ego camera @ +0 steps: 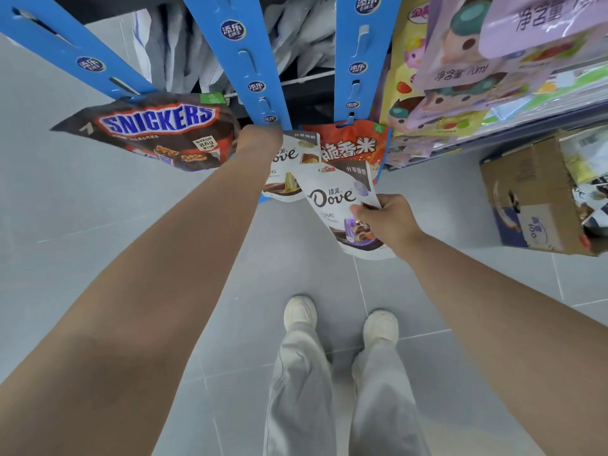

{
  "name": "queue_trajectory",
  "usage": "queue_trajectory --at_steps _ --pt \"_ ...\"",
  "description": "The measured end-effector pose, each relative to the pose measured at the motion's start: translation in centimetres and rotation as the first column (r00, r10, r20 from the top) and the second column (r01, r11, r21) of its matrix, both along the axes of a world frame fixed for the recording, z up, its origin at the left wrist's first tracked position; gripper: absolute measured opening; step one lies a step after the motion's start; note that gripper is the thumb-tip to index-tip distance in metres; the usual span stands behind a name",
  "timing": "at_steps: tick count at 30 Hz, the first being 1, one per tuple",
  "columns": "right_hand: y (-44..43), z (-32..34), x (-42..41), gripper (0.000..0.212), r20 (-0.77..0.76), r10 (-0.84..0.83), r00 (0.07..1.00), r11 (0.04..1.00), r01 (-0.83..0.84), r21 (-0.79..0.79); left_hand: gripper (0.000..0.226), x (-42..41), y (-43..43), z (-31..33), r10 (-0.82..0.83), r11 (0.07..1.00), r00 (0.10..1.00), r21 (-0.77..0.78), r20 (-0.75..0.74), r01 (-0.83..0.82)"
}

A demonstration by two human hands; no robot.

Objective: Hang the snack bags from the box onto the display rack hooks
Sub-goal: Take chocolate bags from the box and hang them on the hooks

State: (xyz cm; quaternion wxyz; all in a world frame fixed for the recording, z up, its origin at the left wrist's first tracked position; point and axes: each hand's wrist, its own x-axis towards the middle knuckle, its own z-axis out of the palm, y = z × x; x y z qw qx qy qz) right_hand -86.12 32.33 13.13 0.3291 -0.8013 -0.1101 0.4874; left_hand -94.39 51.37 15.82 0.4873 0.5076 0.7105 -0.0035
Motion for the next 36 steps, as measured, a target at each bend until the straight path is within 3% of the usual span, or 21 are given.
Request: queue_trajectory --at_steps 4,6,9,12,15,22,26,30,36 --pt "0.4 0.6 0.0 0.022 -0.017 -0.014 1.000 1.000 0.015 0.025 0.073 -0.9 -1.7 0.5 0.008 1.000 0.998 -0.004 -0.069 -0.008" --pt "0.5 0.9 -0.1 0.023 -0.032 -0.014 0.999 0.999 0.016 0.035 0.078 -1.2 -3.1 1.5 -0.083 0.997 0.984 -0.003 -0.159 0.083" --pt "0.7 1.6 -0.2 0.023 -0.057 0.026 0.998 0.999 -0.024 0.030 0.059 -2.0 -5.0 2.0 -0.385 0.905 0.884 0.078 -0.264 0.418" --pt "1.0 2.2 -0.4 0.025 -0.079 0.088 0.993 0.996 -0.088 0.008 0.030 -3.6 -5.8 2.4 -0.534 0.785 0.830 0.269 -0.164 0.558" --pt "1.4 2.8 -0.7 0.026 -0.107 0.106 0.989 0.994 -0.101 0.048 0.018 -4.9 -5.6 2.6 -0.500 0.791 0.864 0.379 -0.052 0.480" --pt "3.3 4.0 -1.6 0.017 -0.168 0.002 0.986 0.982 0.030 0.188 0.011 -5.2 -4.3 3.8 -0.289 0.866 0.953 0.449 0.089 0.221" --pt "5.5 4.1 -1.5 0.018 0.064 0.013 0.998 0.978 -0.026 0.208 0.010 -3.9 -3.7 4.1 -0.221 0.809 0.971 0.572 0.085 0.134" --pt "7.0 4.1 -1.1 0.026 0.371 0.225 0.901 0.945 -0.294 0.141 0.018 -2.7 -2.9 3.6 -0.124 0.765 0.986 0.644 0.111 0.024" --pt "7.5 3.8 0.1 0.028 0.375 0.184 0.909 0.944 -0.270 0.191 0.018 -1.8 -2.1 3.1 -0.124 0.747 0.985 0.665 0.119 0.013"
